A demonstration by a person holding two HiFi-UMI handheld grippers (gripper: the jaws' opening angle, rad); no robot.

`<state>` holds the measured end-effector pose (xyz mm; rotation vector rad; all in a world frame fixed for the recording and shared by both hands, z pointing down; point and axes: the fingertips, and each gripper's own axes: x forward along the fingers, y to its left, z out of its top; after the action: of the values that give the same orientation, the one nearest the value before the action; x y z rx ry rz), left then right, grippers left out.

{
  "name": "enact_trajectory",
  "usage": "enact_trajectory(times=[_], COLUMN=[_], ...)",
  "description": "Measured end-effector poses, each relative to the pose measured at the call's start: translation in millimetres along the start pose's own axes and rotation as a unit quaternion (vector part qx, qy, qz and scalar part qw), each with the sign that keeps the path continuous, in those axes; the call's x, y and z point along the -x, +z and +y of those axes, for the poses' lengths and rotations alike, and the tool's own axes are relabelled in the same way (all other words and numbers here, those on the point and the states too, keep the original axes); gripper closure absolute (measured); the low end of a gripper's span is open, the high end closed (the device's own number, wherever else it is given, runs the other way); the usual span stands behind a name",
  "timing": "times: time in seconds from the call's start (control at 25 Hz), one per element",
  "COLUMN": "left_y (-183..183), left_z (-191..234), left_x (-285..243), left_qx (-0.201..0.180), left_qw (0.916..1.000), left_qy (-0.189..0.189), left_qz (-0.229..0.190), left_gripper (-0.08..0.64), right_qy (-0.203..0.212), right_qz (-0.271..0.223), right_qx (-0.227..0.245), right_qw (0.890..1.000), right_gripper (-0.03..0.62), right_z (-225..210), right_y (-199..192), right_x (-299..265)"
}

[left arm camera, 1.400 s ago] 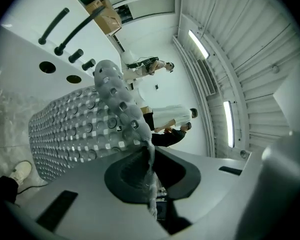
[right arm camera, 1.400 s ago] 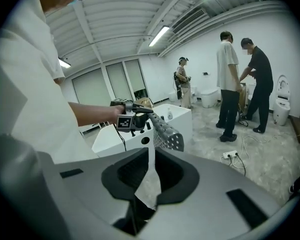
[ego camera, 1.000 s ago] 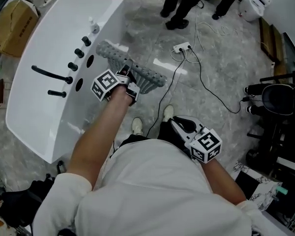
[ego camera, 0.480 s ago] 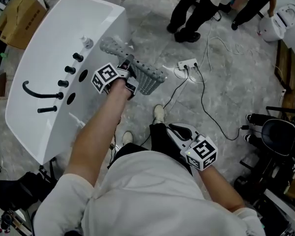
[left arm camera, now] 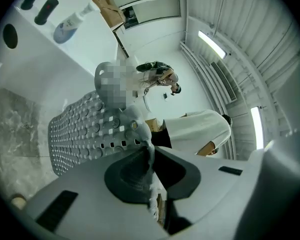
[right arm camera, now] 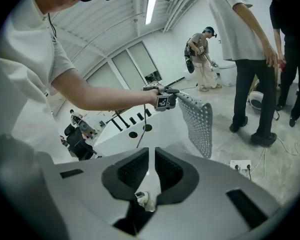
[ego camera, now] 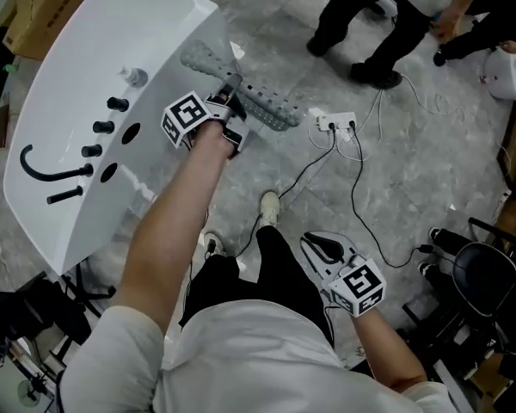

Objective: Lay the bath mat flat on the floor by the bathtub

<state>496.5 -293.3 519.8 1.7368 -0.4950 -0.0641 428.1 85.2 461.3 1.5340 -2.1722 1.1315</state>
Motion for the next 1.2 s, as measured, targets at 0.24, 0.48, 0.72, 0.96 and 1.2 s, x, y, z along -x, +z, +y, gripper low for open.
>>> enact_trajectory(times=[0.24, 0.48, 0.72, 0.96, 1.2], left_y=[9.8, 3.1, -14.1, -11.3, -12.8], left_z=[58.7, 160.2, 268.2, 365.7, 454.4], left_x=[-14.4, 30.1, 130.2, 230.0, 301.7], left_qx=[0.02, 0.035, 0.048, 0.039, 0.009], left_qw=[0.9996, 0.9991, 0.9964, 0.9881, 0.9694], left_qy=[0.001, 0.023, 0.07, 0.148, 0.24], left_qz=[-0.022, -0.008, -0.003, 0.005, 0.05], left_gripper=[0.518, 0.518, 0.518, 0.518, 0.518], right_qy=[0.037, 0.069, 0.119, 0.162, 0.176], right_qz=[0.028, 0.086, 0.149, 0.177, 0.189], right_qx=[-0.026, 0.033, 0.113, 0.136, 0.148], right_qw=[0.999, 0.993, 0.975, 0.961, 0.955], right_gripper=[0.544, 0.545, 0.545, 0.545, 0.546], right_z=[-18.7, -7.4, 19.3, 54.2, 83.6], right_y=[-15.8, -39.5, -66.6, -88.3, -97.8], right_x=[-31.1, -67.2, -99.6, -151.1, -213.8])
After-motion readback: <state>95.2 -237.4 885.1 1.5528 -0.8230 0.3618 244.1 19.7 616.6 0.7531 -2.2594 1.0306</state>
